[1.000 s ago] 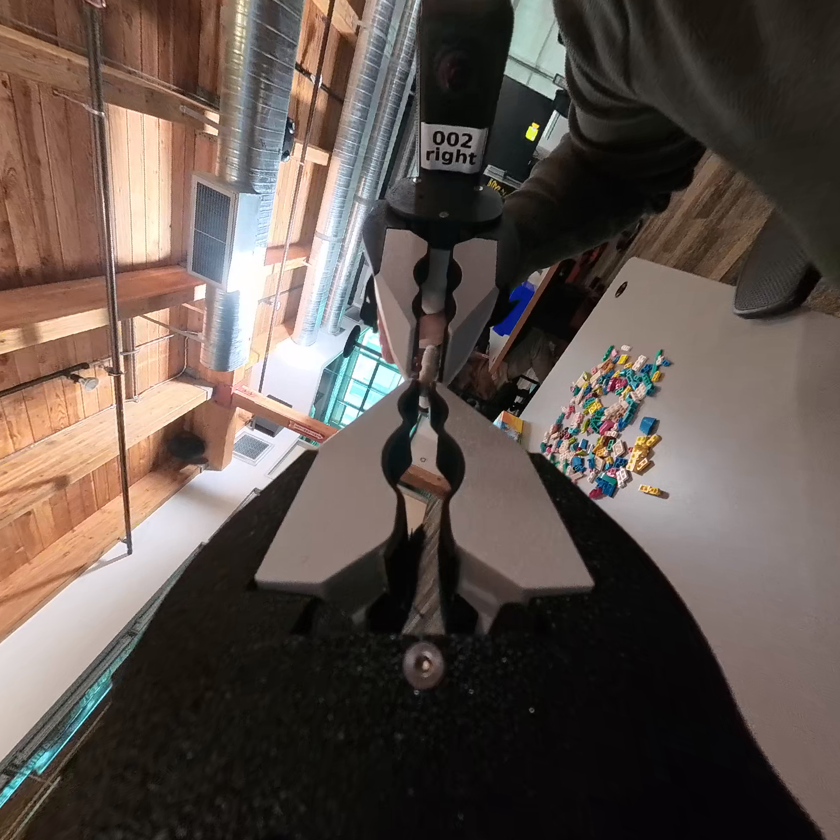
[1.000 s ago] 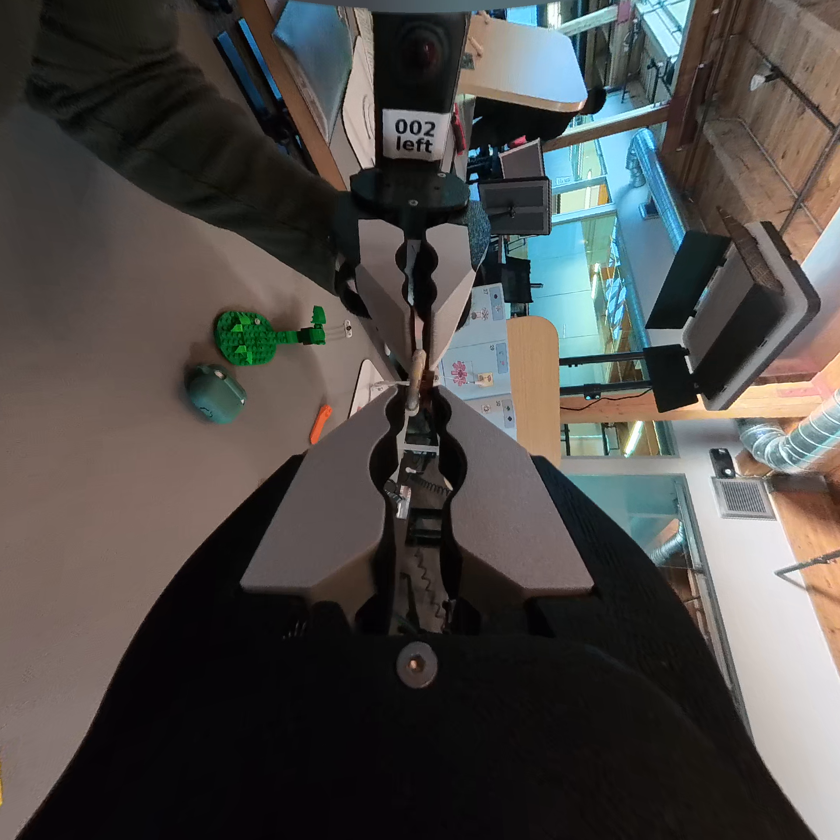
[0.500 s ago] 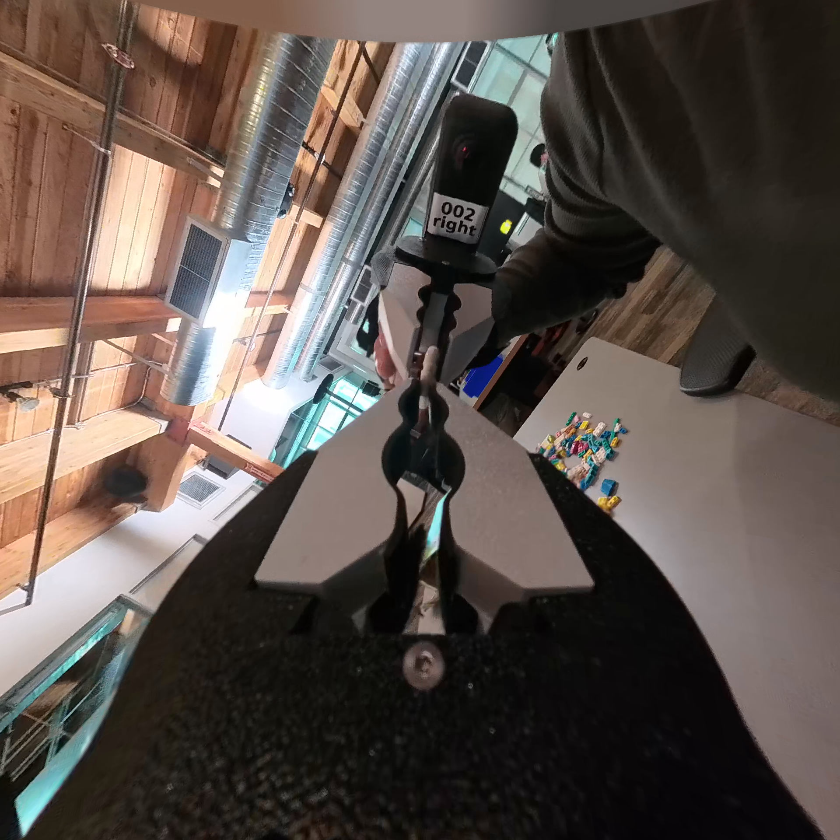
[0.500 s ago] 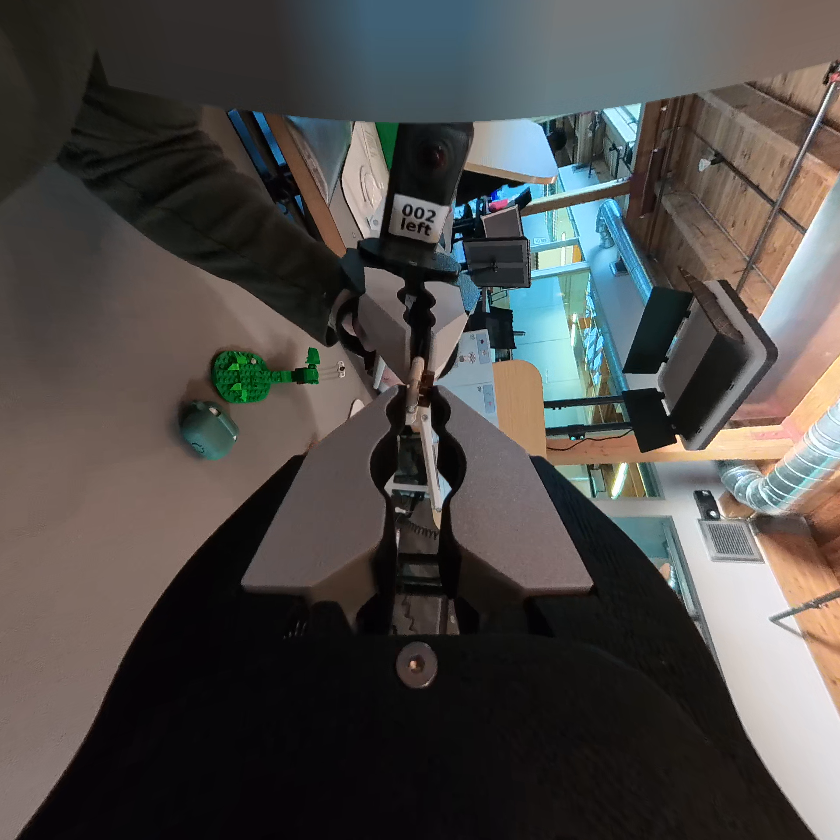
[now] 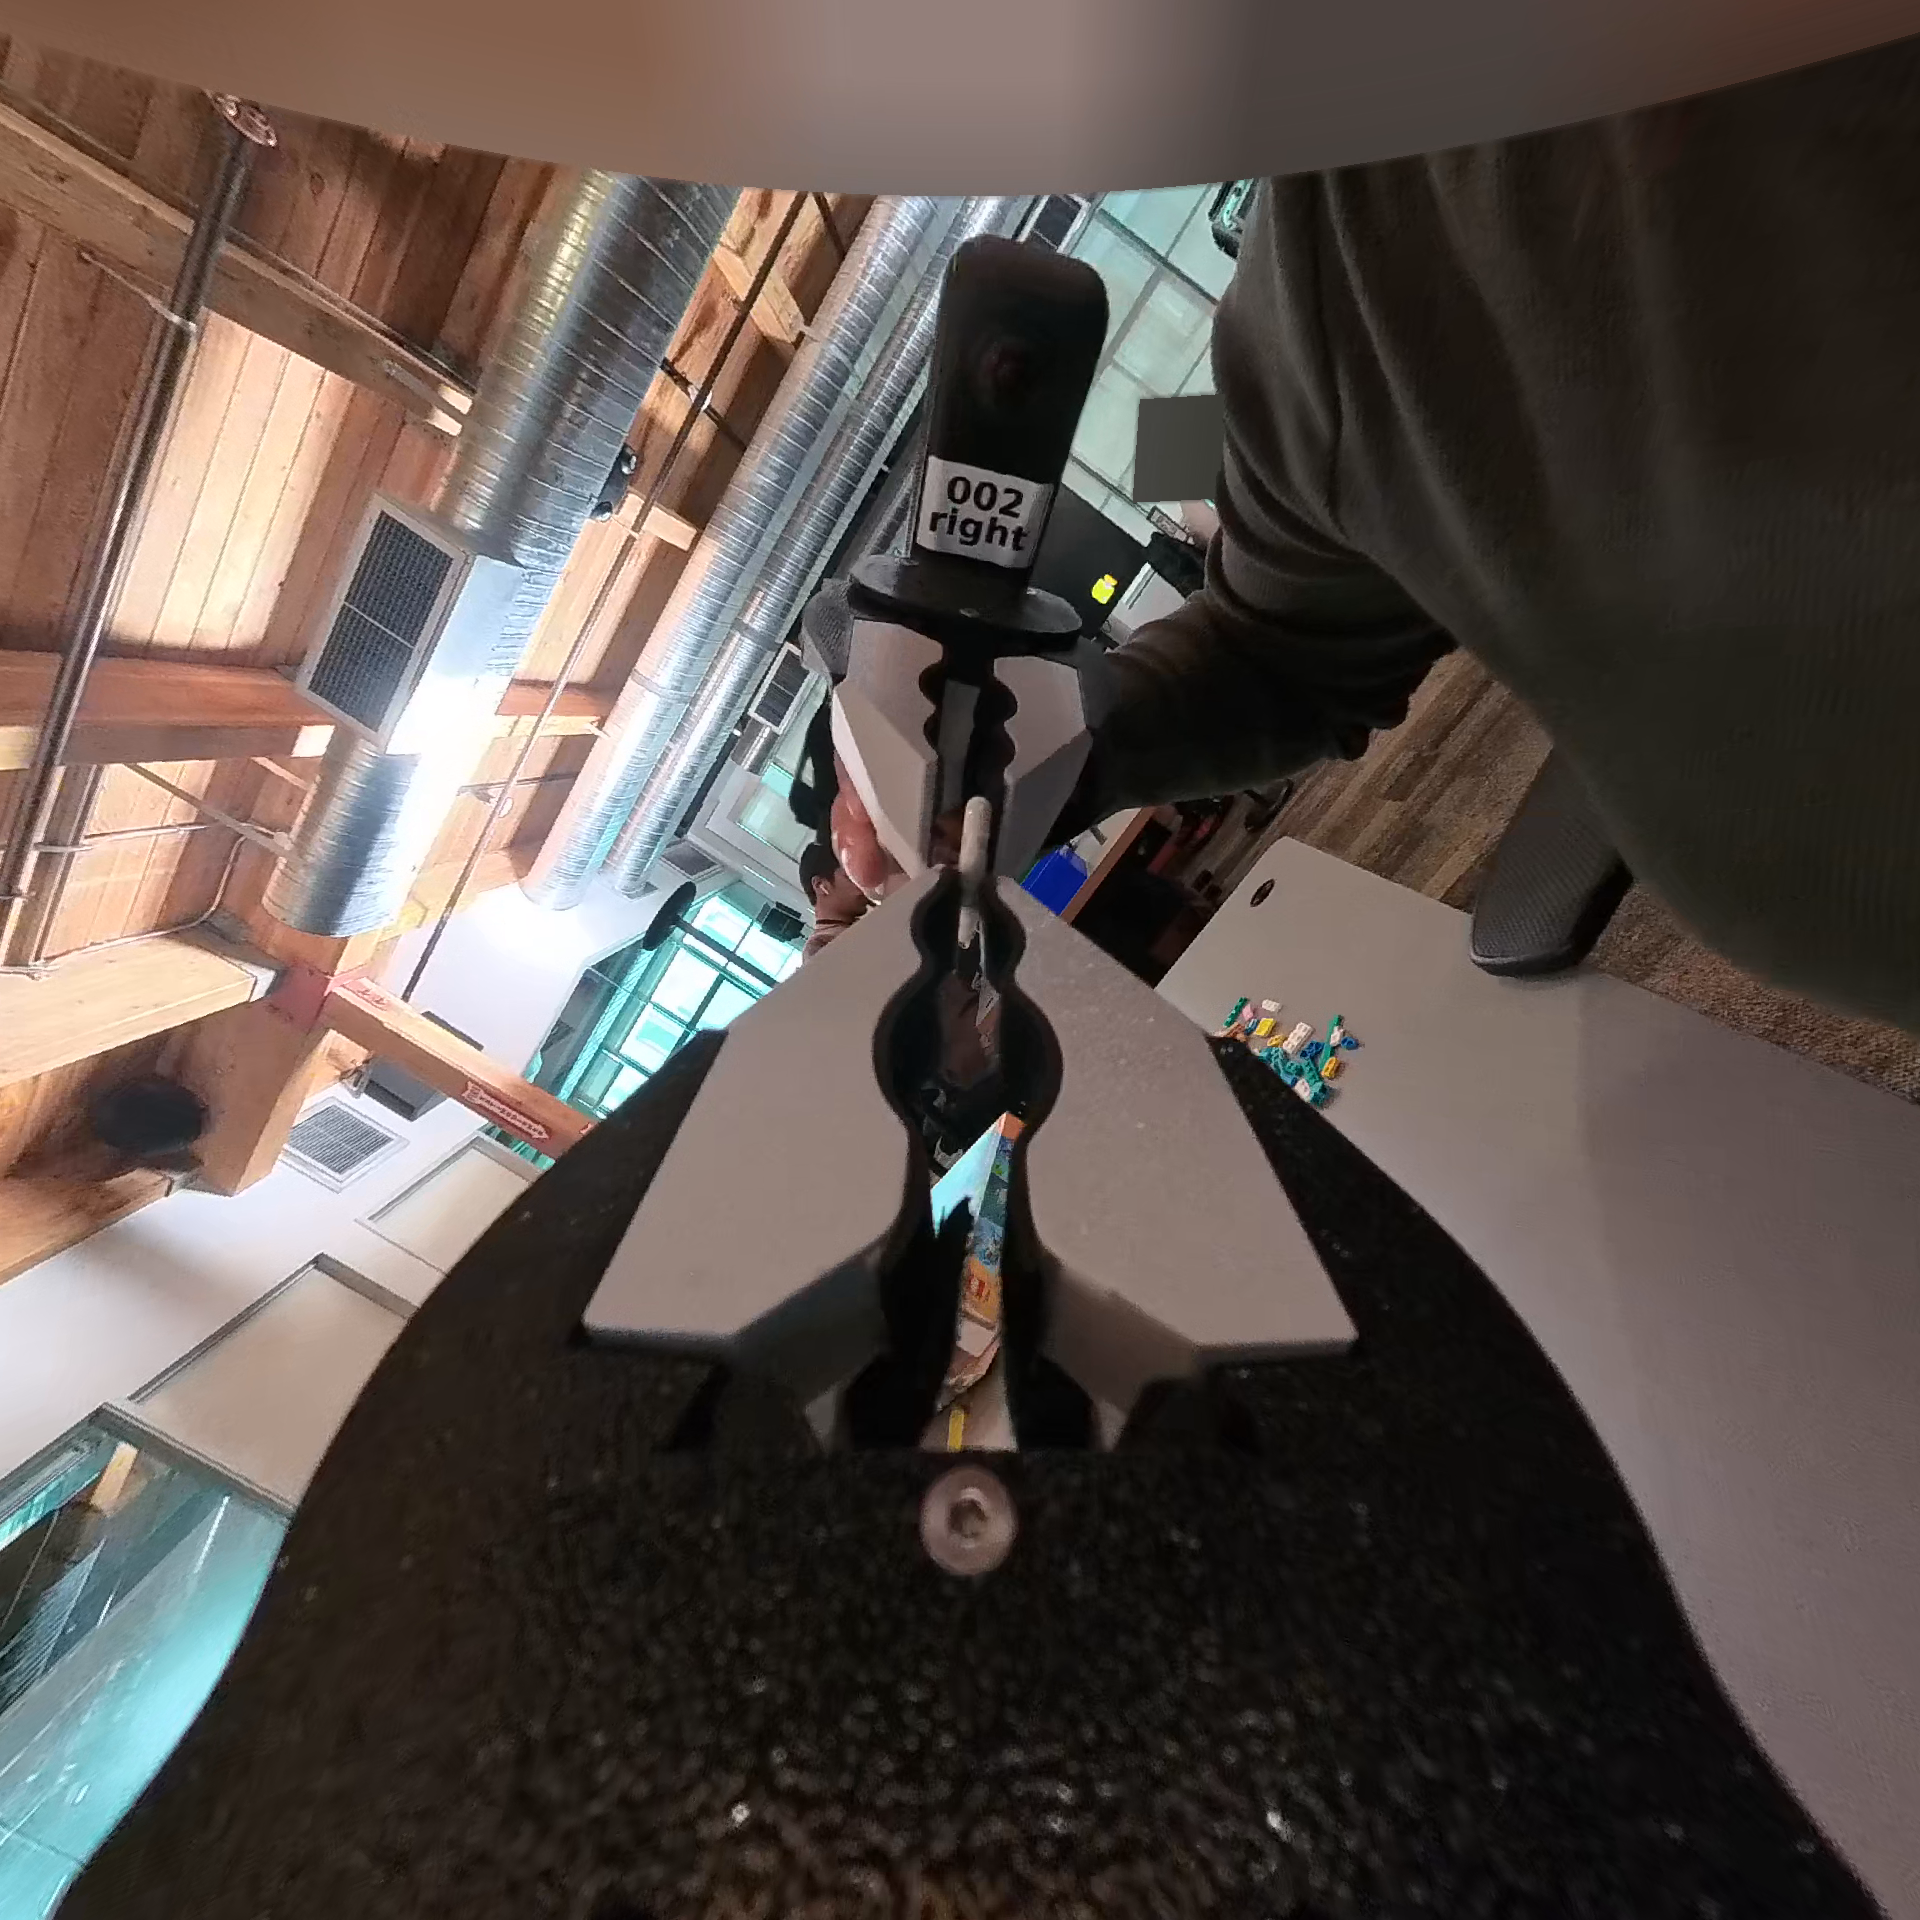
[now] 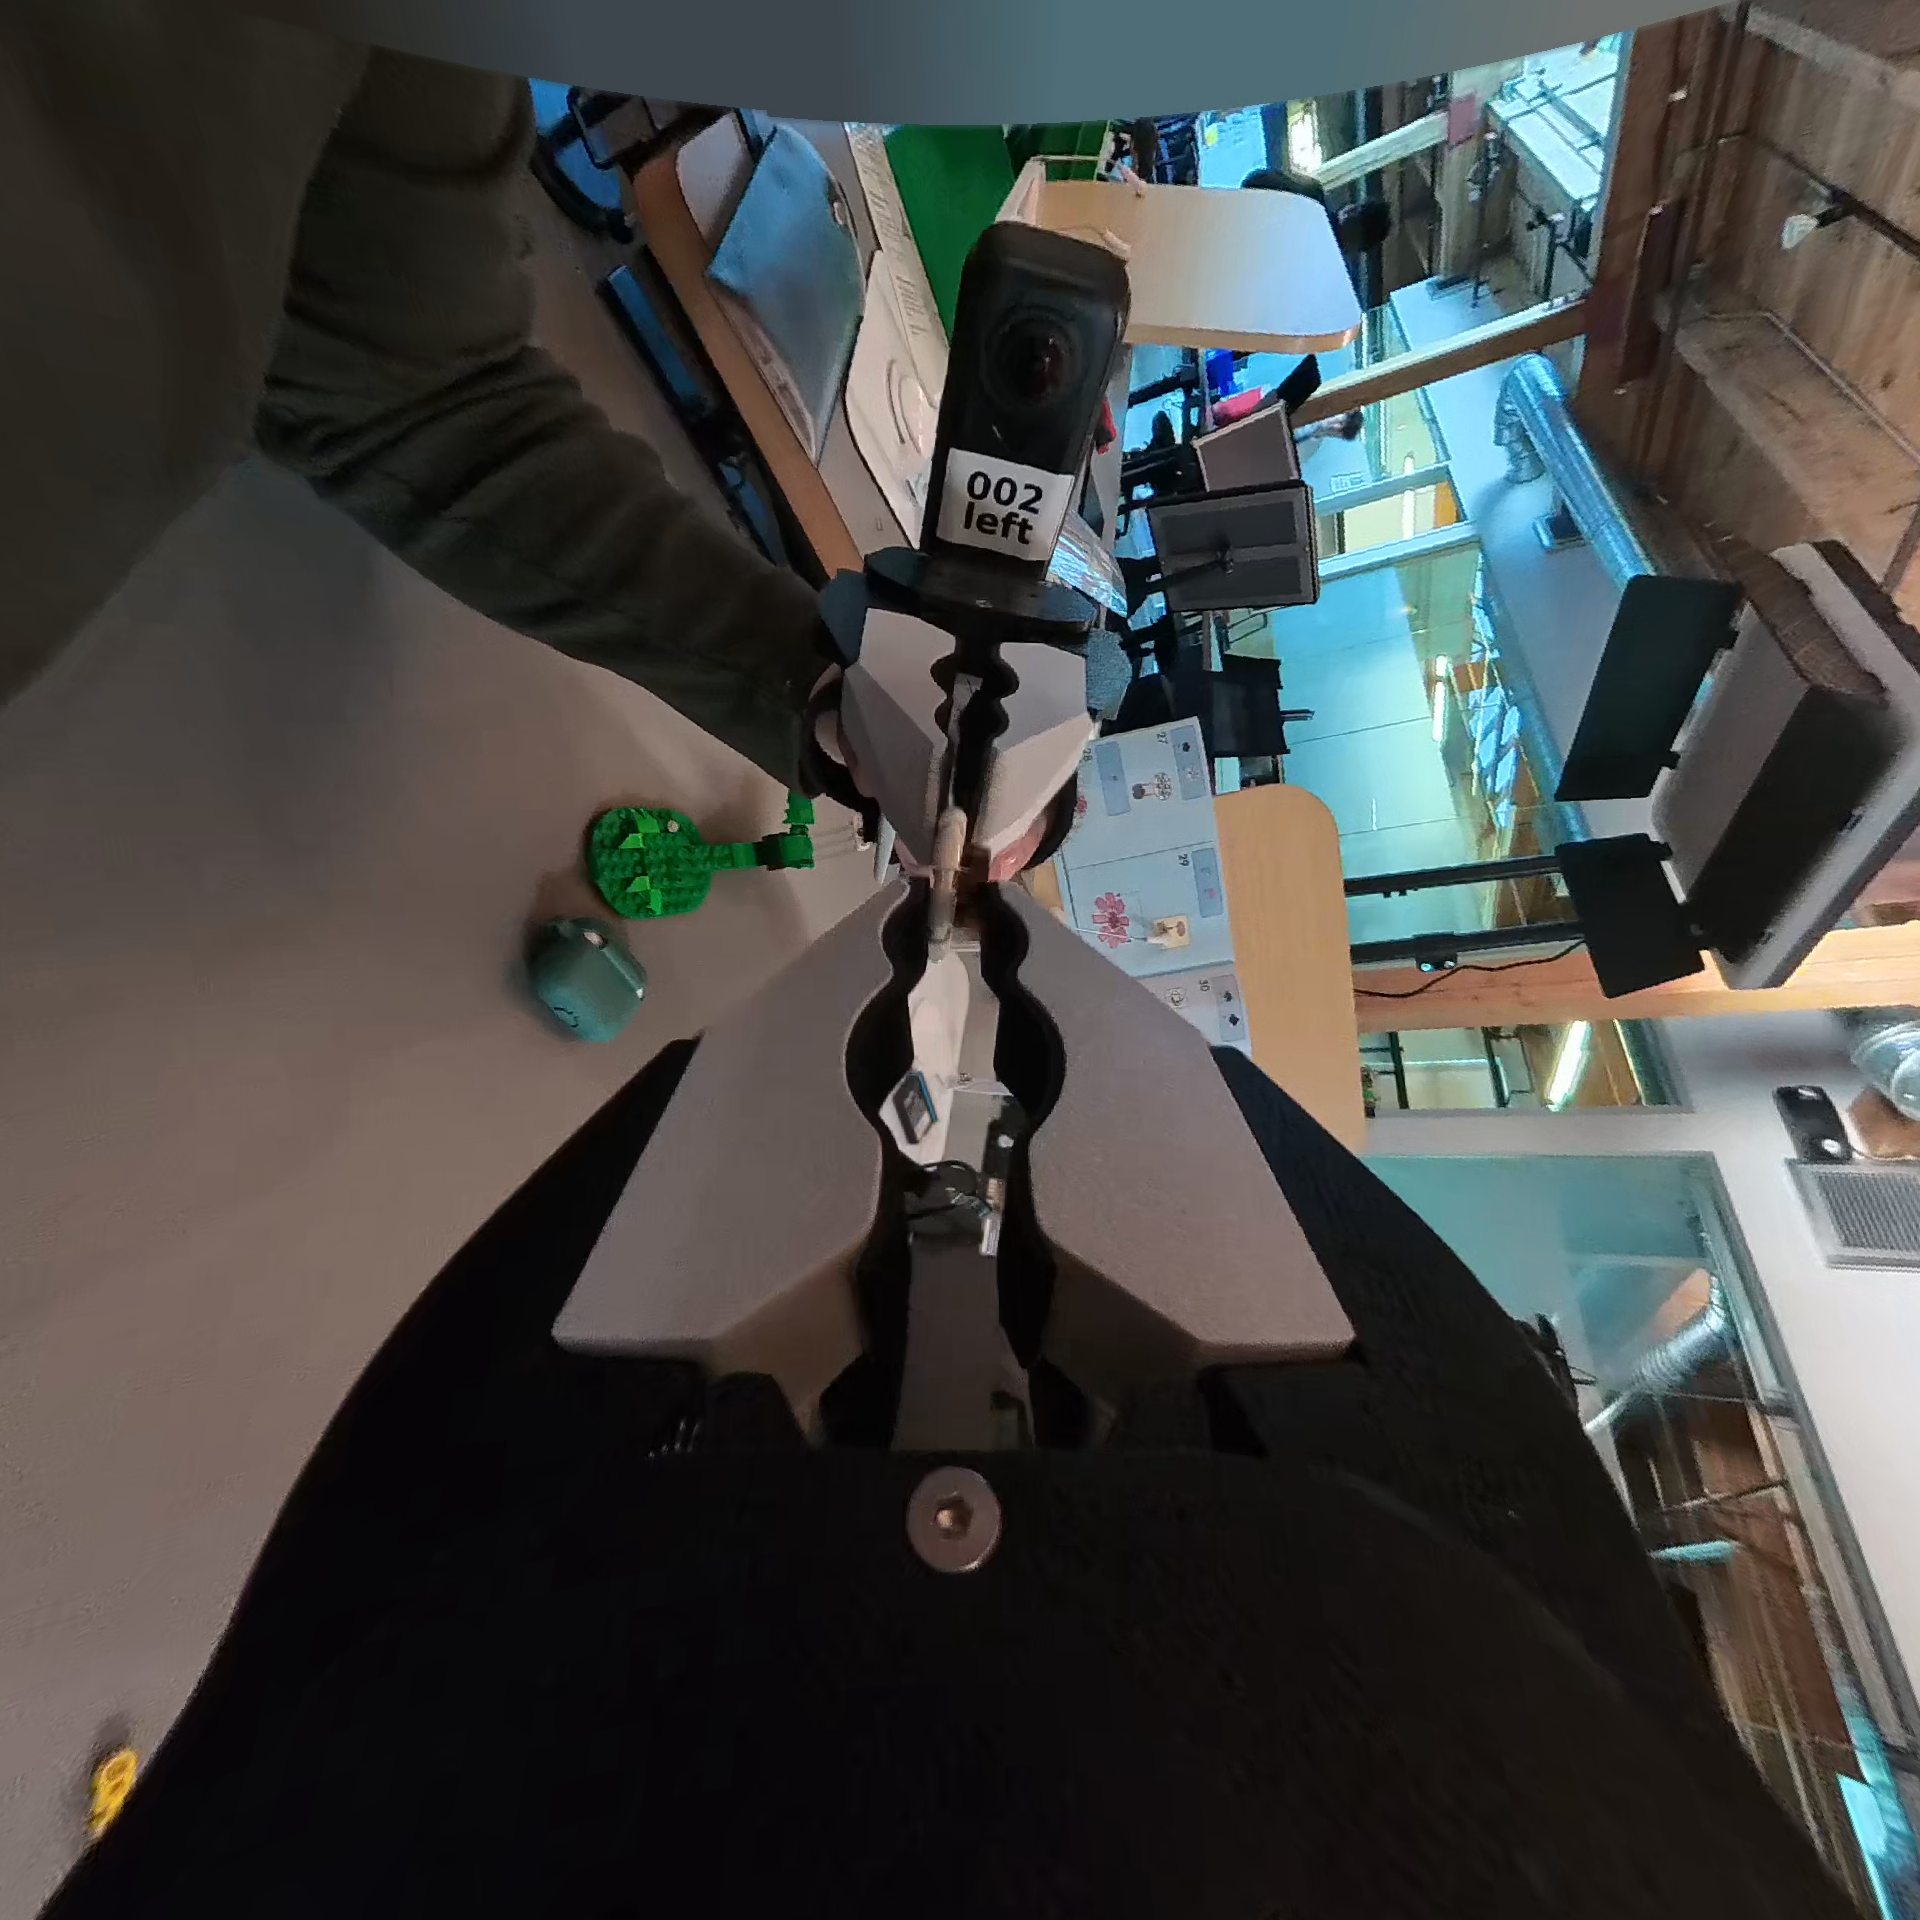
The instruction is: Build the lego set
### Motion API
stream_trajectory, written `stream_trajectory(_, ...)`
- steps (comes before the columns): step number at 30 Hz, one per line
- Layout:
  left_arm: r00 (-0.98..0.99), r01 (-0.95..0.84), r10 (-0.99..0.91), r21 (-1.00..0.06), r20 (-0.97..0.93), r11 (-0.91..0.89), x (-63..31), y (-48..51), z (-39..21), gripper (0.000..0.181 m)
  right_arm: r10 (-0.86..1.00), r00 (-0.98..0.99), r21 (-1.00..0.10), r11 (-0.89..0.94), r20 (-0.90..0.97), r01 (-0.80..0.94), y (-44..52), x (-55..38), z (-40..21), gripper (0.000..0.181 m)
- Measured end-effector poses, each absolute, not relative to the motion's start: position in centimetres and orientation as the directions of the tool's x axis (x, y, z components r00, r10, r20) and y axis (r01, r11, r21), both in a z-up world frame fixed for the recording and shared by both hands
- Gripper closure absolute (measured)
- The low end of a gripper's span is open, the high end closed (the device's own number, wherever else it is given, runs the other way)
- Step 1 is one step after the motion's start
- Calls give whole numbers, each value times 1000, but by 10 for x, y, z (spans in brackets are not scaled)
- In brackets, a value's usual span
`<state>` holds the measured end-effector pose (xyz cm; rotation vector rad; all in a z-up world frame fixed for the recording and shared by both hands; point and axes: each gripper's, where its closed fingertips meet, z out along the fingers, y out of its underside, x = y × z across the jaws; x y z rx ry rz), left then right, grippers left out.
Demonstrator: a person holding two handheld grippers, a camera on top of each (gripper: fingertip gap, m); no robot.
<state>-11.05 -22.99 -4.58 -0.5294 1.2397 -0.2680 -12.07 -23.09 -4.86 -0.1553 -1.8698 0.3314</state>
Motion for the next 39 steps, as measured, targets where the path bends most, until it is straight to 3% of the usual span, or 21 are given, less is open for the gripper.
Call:
stream_trajectory(9,343,-139,-442,-510,-829,849,-110,-223,-46,181,249,-301,-268,963,921,-21,-222,-121,-48,173)
stream_trajectory(11,394,-173,-376,-469,-839,866,-110,-220,-42,180,257,-286,-272,962,923,-16,-220,-120,-44,174)
stream_trajectory(14,463,-206,-340,-472,-819,857,-113,-213,-34,161,246,-283,-257,966,927,-1,-217,-118,-44,173)
stream_trajectory(17,429,-193,-379,-493,-820,848,-111,-217,-37,155,235,-307,-244,970,922,10,-219,-119,-52,173)
stream_trajectory(25,364,-321,-300,-422,-881,848,-104,-216,-45,174,258,-309,-264,964,916,23,-216,-124,-53,173)
stream_trajectory(39,384,-296,-386,-508,-839,809,-111,-210,-43,175,274,-290,-278,960,917,29,-211,-131,-50,173)
